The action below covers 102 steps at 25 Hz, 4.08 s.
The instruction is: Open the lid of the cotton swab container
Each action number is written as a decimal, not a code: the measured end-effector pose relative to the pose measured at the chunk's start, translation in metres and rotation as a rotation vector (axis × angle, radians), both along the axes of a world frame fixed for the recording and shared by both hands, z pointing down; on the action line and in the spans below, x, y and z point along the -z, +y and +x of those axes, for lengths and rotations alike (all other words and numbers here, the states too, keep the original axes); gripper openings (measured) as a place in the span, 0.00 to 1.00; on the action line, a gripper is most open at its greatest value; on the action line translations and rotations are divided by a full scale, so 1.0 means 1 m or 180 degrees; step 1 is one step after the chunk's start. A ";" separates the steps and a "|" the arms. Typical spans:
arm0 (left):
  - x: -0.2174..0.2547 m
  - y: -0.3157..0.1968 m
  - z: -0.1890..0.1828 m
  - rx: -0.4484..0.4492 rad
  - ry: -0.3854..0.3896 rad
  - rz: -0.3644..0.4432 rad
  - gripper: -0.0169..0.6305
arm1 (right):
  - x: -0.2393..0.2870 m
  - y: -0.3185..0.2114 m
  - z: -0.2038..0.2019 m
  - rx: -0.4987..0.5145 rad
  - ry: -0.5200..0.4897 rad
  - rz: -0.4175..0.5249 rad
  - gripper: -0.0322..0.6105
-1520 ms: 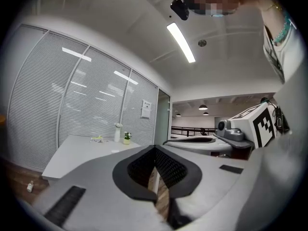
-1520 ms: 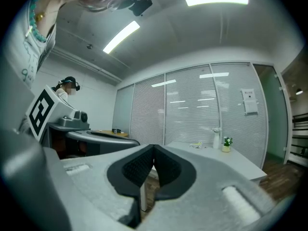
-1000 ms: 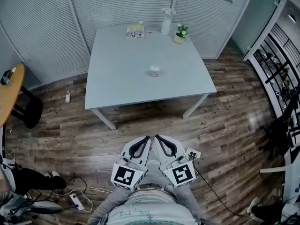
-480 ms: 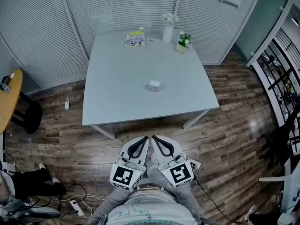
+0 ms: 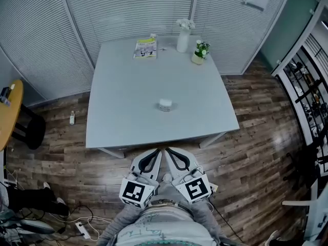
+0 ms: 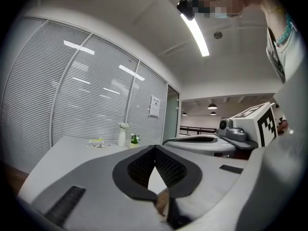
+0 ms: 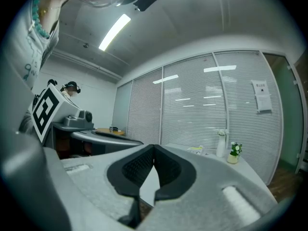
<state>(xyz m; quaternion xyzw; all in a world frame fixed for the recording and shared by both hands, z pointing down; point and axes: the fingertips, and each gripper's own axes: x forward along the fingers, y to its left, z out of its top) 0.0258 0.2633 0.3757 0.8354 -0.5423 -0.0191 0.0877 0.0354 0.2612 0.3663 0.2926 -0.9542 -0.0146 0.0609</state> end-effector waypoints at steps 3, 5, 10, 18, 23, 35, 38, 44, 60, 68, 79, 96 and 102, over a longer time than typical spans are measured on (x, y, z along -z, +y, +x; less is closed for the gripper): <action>-0.001 -0.019 0.006 0.0028 -0.0001 0.0007 0.02 | -0.001 -0.019 0.005 0.0042 0.0001 0.0010 0.05; -0.002 -0.029 0.007 0.0058 0.0014 -0.0011 0.02 | -0.001 -0.029 0.007 0.0086 0.0018 0.0028 0.05; -0.006 -0.050 0.006 0.0127 0.0037 -0.0036 0.02 | -0.003 -0.051 0.009 0.0155 0.0033 0.0026 0.05; -0.011 -0.073 0.008 0.0074 0.0023 -0.0080 0.02 | -0.009 -0.072 0.013 0.0076 0.0030 -0.0021 0.05; -0.012 -0.100 -0.002 -0.0021 0.0026 -0.0071 0.02 | -0.007 -0.100 0.008 -0.0065 0.0007 -0.0015 0.05; -0.013 -0.176 -0.029 -0.0330 0.0039 -0.0082 0.02 | -0.015 -0.174 -0.029 -0.0284 0.0100 -0.0095 0.05; -0.017 -0.195 -0.040 -0.0370 0.0040 -0.0087 0.02 | -0.022 -0.193 -0.038 -0.0321 0.0139 -0.0108 0.05; -0.023 -0.225 -0.051 -0.0485 0.0045 -0.0086 0.02 | -0.029 -0.222 -0.051 -0.0380 0.0179 -0.0090 0.05; -0.052 -0.273 -0.079 -0.0821 -0.0028 -0.0195 0.02 | -0.061 -0.273 -0.069 -0.0671 0.0327 -0.0179 0.05; -0.059 -0.287 -0.073 -0.0921 -0.0092 -0.0253 0.02 | -0.070 -0.286 -0.066 -0.0534 0.0408 -0.0155 0.05; -0.081 -0.309 -0.072 -0.0786 -0.0108 -0.0399 0.02 | -0.104 -0.307 -0.061 -0.0355 0.0613 -0.0190 0.05; -0.136 -0.314 -0.062 -0.0882 -0.0345 -0.0759 0.02 | -0.160 -0.310 -0.044 -0.0294 0.0994 -0.0493 0.05; -0.156 -0.312 -0.061 -0.0898 -0.0398 -0.0913 0.02 | -0.180 -0.311 -0.040 -0.0275 0.1105 -0.0580 0.05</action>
